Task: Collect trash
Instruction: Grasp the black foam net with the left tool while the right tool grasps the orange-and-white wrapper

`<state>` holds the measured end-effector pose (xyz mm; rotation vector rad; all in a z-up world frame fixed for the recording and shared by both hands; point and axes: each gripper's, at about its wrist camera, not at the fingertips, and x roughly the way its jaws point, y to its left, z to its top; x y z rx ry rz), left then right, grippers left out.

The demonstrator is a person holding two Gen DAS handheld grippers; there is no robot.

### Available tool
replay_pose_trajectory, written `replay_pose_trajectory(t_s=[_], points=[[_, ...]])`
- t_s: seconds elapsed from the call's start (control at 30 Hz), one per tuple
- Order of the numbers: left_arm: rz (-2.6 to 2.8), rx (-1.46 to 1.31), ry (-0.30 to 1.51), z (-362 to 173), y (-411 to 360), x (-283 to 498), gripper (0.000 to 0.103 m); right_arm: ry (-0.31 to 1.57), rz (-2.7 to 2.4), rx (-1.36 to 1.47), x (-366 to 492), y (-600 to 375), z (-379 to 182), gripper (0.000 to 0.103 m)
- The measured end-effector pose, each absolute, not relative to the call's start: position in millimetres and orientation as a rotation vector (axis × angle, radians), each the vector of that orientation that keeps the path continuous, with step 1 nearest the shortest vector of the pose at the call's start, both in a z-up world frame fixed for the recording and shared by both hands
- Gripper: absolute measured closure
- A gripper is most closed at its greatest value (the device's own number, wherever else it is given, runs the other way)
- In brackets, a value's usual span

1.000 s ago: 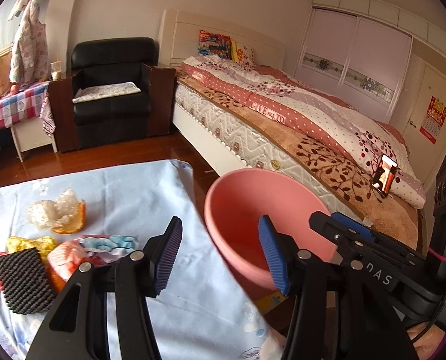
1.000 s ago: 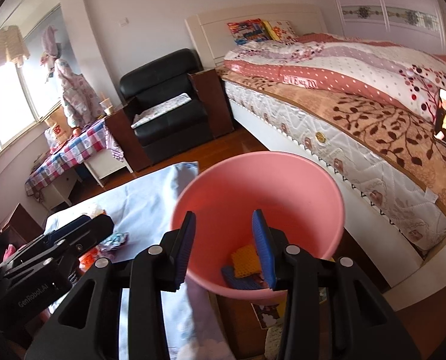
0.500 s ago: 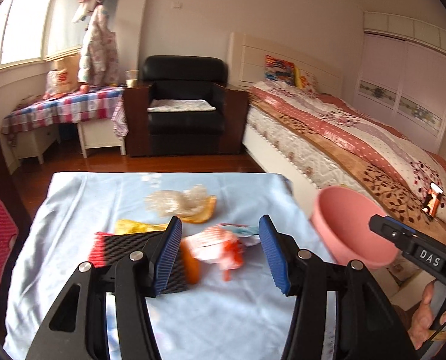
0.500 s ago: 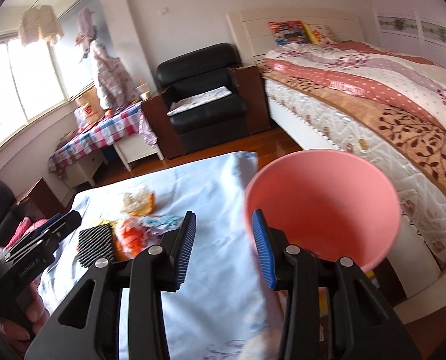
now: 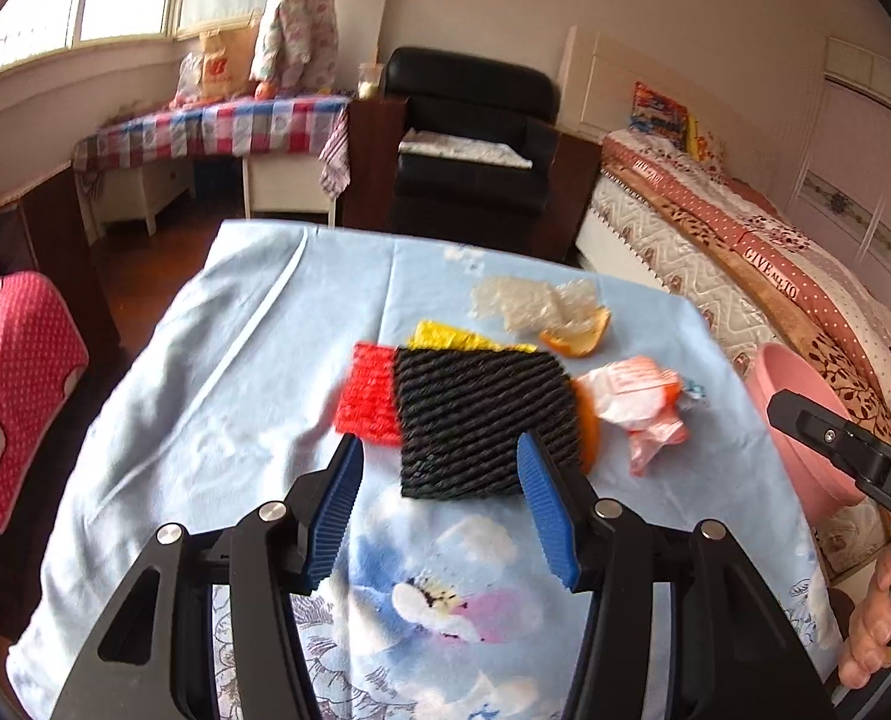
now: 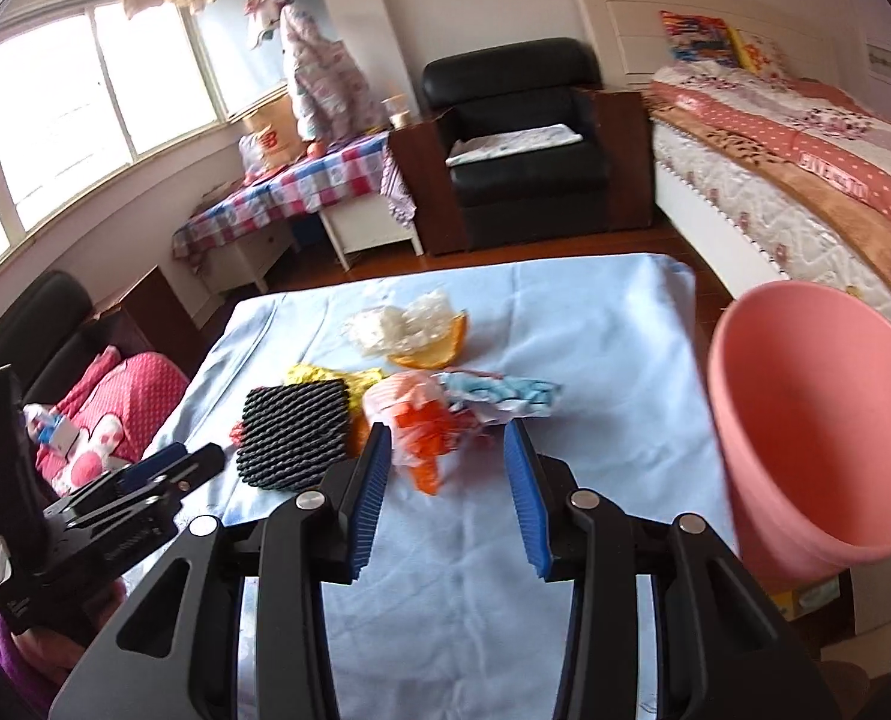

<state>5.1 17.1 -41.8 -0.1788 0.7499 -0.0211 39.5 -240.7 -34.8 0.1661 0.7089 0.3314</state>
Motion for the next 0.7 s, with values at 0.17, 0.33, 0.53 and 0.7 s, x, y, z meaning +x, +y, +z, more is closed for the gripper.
replay_pose_trajectory(t_s=[0.17,0.33,0.53,0.7], points=[[-0.021,-0.220,0.814,-62,27,17,0.050,0.748,0.368,0.141,55,-220,-42,0.063],[-0.035,-0.239,0.838,-70,26,29,0.050,0.774,0.397,0.126,68,-207,-49,0.063],[-0.072,-0.262,0.899,-79,22,46,0.072,0.788,0.386,0.101,80,-194,-56,0.063],[-0.067,-0.263,0.908,-83,23,48,0.093,0.792,0.357,0.094,86,-194,-61,0.063]])
